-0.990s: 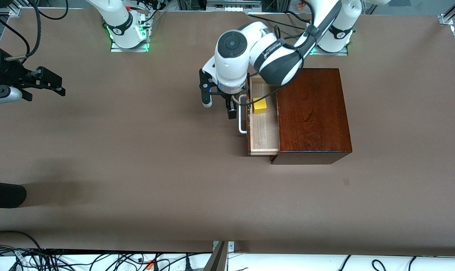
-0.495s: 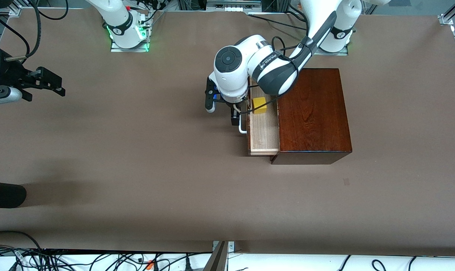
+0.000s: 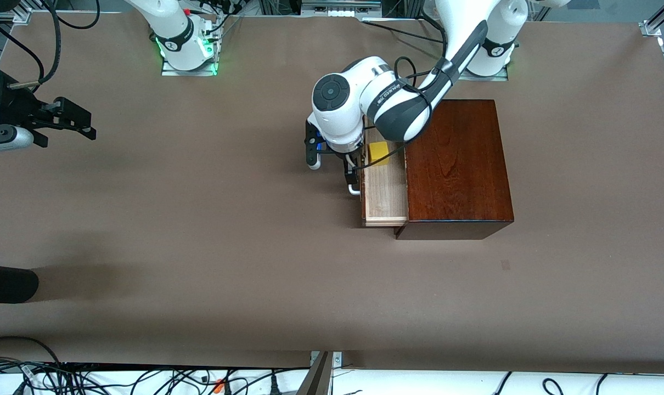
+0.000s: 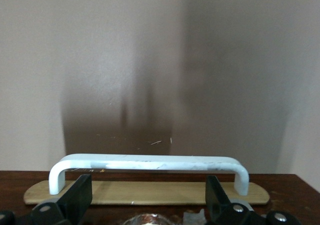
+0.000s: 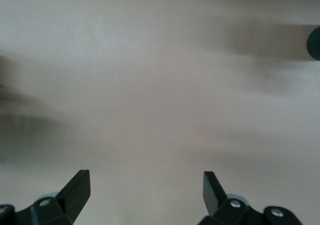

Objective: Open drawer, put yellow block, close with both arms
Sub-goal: 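Push the drawer shut into the box with the left gripper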

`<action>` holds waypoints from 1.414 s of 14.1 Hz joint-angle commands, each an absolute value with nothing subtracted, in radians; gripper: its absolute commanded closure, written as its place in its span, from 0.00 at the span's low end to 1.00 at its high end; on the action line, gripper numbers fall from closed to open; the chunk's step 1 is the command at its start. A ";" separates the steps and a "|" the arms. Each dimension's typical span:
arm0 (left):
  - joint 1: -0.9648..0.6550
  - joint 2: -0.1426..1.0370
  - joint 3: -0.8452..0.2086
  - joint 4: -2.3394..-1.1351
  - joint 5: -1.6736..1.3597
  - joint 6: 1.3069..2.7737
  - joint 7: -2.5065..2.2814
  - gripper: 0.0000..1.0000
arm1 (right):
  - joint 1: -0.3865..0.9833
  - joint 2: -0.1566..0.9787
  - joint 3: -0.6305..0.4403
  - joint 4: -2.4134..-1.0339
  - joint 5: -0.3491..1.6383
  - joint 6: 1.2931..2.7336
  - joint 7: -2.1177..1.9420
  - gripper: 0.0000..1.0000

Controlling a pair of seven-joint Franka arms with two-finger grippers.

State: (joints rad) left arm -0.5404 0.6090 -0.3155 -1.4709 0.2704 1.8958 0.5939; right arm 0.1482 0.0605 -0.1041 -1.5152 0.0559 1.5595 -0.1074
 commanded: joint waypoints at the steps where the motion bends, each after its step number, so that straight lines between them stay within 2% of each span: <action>1: -0.537 0.597 -0.316 -1.483 0.328 1.894 0.632 0.00 | 0.150 0.061 -0.098 -1.502 0.044 1.545 -0.087 0.00; 7: -0.488 0.584 -0.313 -1.486 0.330 1.887 0.747 0.00 | 0.152 0.061 -0.098 -1.502 0.049 1.545 -0.086 0.00; 20: -0.338 0.492 -0.313 -1.632 0.347 1.888 0.744 0.00 | 0.149 0.063 -0.101 -1.500 0.049 1.546 -0.084 0.00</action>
State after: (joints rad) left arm -0.3866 0.5480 -0.3267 -1.5557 0.3010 1.8913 0.7253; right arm 0.1488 0.0605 -0.1018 -1.5152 0.0559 1.5592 -0.1017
